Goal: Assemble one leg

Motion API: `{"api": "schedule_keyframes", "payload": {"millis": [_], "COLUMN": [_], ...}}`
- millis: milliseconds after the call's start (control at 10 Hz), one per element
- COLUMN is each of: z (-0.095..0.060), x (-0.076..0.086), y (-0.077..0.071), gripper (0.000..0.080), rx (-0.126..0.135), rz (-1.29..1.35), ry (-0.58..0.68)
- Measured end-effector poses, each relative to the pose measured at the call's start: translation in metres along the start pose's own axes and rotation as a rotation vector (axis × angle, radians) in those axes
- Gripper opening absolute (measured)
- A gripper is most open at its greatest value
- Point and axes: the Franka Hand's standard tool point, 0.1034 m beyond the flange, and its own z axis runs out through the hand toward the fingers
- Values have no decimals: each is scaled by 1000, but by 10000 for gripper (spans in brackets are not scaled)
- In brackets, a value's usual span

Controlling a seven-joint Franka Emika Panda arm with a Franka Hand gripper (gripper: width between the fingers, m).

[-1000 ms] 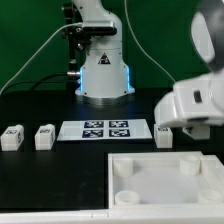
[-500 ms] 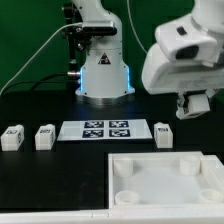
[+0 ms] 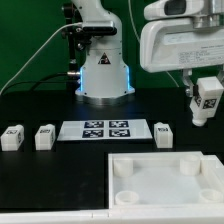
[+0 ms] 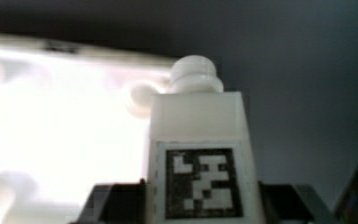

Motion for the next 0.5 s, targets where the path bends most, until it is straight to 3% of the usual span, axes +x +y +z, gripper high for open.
{"api": "schedule_keyframes", "payload": {"millis": [100, 300, 500], "z": [1, 1, -7], "x": [-2, -2, 37], "y": [-2, 2, 33], "gripper": [291, 291, 291], "rx": [10, 12, -20], "rz": [-3, -24, -95], "ry": [87, 145, 182]}}
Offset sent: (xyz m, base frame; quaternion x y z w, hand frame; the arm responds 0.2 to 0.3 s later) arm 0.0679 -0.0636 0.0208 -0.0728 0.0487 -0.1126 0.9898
